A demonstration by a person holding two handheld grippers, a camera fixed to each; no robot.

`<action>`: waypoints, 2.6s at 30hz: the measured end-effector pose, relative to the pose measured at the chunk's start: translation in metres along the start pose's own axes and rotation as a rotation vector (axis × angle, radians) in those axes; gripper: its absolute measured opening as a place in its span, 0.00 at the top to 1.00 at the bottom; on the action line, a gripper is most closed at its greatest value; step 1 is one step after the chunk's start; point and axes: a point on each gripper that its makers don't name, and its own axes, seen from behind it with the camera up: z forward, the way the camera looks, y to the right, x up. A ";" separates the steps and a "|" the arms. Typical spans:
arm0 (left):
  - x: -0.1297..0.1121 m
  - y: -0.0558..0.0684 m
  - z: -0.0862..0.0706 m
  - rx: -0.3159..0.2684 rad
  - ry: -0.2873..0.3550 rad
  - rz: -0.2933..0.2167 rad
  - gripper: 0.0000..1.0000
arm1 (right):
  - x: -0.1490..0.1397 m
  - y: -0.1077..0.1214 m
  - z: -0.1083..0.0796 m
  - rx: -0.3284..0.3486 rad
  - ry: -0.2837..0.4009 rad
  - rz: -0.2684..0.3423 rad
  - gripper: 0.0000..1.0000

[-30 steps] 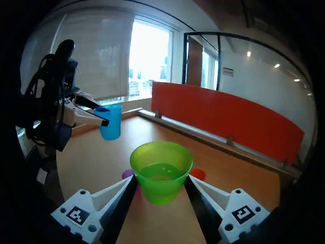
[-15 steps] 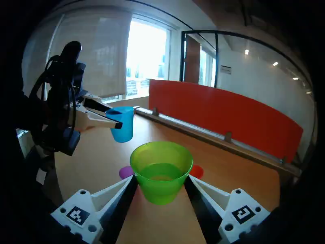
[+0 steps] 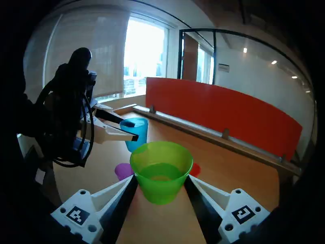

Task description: Pour water

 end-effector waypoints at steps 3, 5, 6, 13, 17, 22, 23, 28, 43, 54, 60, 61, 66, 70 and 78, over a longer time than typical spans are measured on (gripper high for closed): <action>-0.003 0.001 0.011 -0.004 -0.003 0.004 0.16 | -0.003 0.001 0.004 -0.001 -0.003 0.010 0.16; -0.006 0.002 0.019 -0.011 -0.008 0.001 0.16 | -0.006 0.002 0.006 -0.002 -0.006 0.016 0.17; -0.008 0.003 0.023 -0.013 -0.012 0.000 0.16 | -0.008 0.002 0.008 -0.003 -0.007 0.019 0.17; -0.025 0.004 0.050 -0.006 -0.034 -0.026 0.16 | -0.015 0.003 0.013 -0.004 -0.017 0.037 0.16; -0.036 0.006 0.063 0.001 -0.047 -0.039 0.16 | -0.018 0.005 0.016 -0.006 -0.019 0.043 0.16; -0.051 0.007 0.079 0.009 -0.069 -0.038 0.16 | -0.023 0.007 0.018 -0.007 -0.022 0.049 0.16; -0.054 0.006 0.082 0.011 -0.073 -0.037 0.16 | -0.023 0.008 0.018 -0.007 -0.022 0.049 0.16; -0.066 0.003 0.096 0.019 -0.092 -0.038 0.16 | -0.027 0.011 0.018 -0.011 -0.024 0.048 0.16; -0.101 0.002 0.121 0.047 -0.161 -0.048 0.16 | -0.039 0.020 0.023 -0.019 -0.028 0.058 0.17; -0.114 -0.003 0.135 0.082 -0.221 -0.063 0.15 | -0.041 0.026 0.023 -0.020 -0.032 0.058 0.16; -0.119 -0.004 0.142 0.088 -0.239 -0.064 0.15 | -0.041 0.028 0.023 -0.020 -0.033 0.057 0.17; -0.120 -0.005 0.142 0.090 -0.240 -0.065 0.15 | -0.041 0.028 0.024 -0.020 -0.034 0.057 0.16; -0.123 -0.007 0.147 0.099 -0.252 -0.071 0.15 | -0.042 0.029 0.024 -0.021 -0.035 0.060 0.16; -0.128 -0.010 0.149 0.110 -0.264 -0.072 0.15 | -0.042 0.029 0.025 -0.021 -0.036 0.060 0.16; -0.138 -0.013 0.151 0.121 -0.297 -0.059 0.15 | -0.042 0.030 0.025 -0.024 -0.039 0.061 0.17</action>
